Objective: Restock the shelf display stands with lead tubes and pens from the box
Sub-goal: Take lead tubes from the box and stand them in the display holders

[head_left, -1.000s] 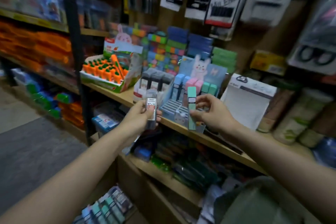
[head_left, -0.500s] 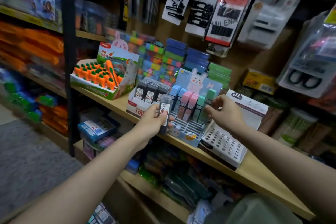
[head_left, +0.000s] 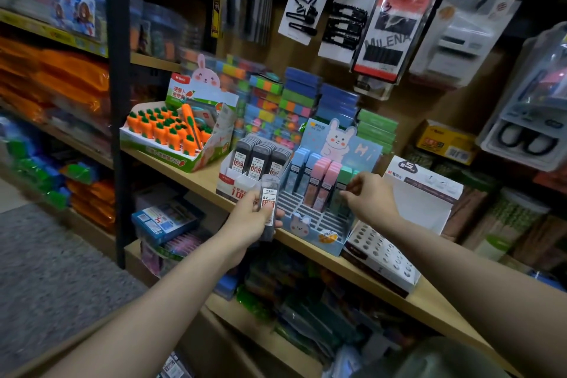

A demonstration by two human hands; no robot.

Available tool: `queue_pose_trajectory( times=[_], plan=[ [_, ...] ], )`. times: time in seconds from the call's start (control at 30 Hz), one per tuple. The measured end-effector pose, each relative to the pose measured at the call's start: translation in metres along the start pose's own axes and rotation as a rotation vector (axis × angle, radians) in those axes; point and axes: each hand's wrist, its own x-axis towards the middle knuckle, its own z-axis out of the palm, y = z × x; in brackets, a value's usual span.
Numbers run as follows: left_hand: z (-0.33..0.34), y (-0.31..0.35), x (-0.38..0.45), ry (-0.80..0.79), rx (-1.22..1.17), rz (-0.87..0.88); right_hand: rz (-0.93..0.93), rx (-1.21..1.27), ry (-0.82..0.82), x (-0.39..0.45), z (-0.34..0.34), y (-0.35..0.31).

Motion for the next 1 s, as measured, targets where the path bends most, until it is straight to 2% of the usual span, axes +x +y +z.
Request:
queue_pose_trajectory(
  times=[0.23,0.47,0.6,0.7,0.9,1.0],
  plan=[
    [0.001,0.0,-0.001,-0.006,0.034,-0.004,0.068,0.039,-0.027,0.004,0.002,-0.007],
    [0.001,-0.001,-0.004,-0.012,0.033,-0.009,-0.046,0.04,0.069,0.004,-0.007,-0.003],
    [0.002,-0.001,-0.006,-0.014,0.024,-0.006,-0.105,0.062,0.05,0.004,-0.005,-0.002],
    [0.001,-0.002,-0.006,-0.013,0.025,-0.005,-0.083,0.082,0.076,0.004,-0.002,-0.002],
    [0.0,0.0,-0.007,0.006,0.017,0.018,-0.083,-0.06,0.056,0.008,-0.006,-0.005],
    [-0.002,0.004,-0.006,0.004,-0.012,0.051,-0.165,-0.079,0.081,0.004,-0.013,-0.011]
  ],
)
